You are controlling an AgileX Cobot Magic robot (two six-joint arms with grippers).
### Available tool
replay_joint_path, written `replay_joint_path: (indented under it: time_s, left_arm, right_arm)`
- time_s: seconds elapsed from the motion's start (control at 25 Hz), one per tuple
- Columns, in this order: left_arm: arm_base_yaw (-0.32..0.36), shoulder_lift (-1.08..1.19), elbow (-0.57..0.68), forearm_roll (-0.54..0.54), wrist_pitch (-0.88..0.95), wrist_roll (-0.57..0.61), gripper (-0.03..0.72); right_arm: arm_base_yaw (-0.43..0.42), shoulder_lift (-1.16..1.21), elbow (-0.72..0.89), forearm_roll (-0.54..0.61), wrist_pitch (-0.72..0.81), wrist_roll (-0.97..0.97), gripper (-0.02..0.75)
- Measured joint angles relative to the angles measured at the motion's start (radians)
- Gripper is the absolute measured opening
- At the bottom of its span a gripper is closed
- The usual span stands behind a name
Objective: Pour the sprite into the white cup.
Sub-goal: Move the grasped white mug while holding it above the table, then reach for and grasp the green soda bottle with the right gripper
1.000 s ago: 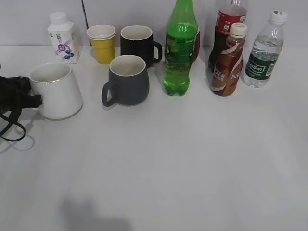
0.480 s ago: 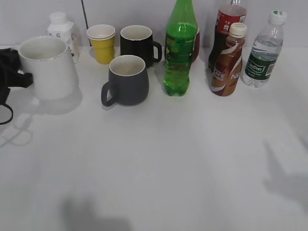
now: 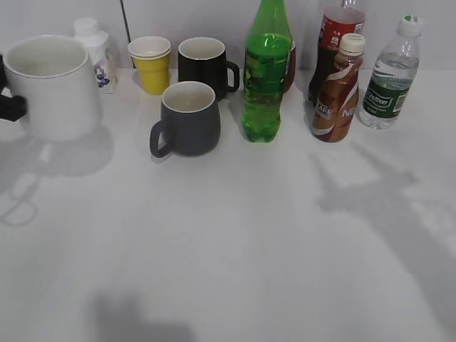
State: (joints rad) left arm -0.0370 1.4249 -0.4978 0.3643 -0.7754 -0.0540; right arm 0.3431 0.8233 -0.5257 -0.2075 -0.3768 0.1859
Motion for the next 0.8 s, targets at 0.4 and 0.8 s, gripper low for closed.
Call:
replay_joint_path:
  time_s: [0.4, 0.8]
  left_arm:
    - [0.0, -0.065, 0.011, 0.041, 0.049, 0.0, 0.043]
    - [0.0, -0.114, 0.011, 0.044, 0.053, 0.0, 0.043]
  right_arm:
    - [0.141, 0.609, 0.038, 0.046, -0.431, -0.01, 0.573]
    - [0.141, 0.94, -0.109, 0.082, -0.543, -0.054, 0.647]
